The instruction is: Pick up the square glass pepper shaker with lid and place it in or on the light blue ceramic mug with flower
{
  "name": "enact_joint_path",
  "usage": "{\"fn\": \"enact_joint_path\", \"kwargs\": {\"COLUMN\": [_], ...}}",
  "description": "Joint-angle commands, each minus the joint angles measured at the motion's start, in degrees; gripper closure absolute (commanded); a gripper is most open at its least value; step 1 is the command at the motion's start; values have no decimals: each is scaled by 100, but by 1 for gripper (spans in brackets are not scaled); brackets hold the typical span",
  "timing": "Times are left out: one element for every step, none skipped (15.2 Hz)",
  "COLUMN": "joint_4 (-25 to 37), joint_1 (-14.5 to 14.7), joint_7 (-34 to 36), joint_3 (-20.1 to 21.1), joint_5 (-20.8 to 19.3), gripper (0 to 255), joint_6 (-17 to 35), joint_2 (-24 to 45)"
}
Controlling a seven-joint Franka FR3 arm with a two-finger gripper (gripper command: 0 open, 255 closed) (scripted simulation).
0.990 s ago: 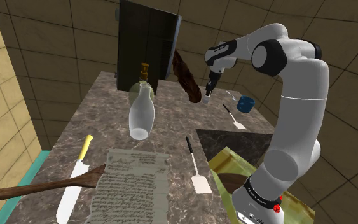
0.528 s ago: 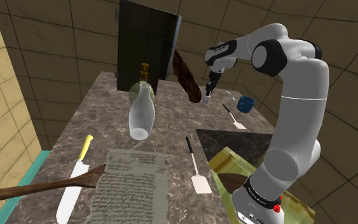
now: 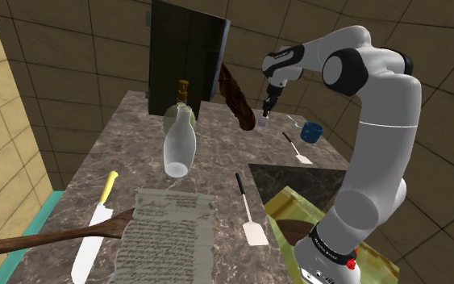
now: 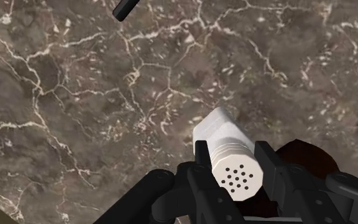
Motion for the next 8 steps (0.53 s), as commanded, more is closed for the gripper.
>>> {"fn": "enact_joint_path", "kwargs": {"joint_4": [90,136,184,233,283,336,389,445], "joint_1": [9,11,13,14,14,14,14,14], "joint_7": [21,28,34,40,46,52,57,62], "joint_3": [-15,-21,-26,-32,-37,-42,-46,-50], "joint_5": [-33,-46,-57,-69,-80,-90,-99,-108], "gripper": [255,255,255,255,255,255,255,255], "joint_6": [-150,-217,-284,-352,-421,-490,-559,-629], "joint_2": [-63,-87,-109,-130,-150,-168,-186,-202]}}
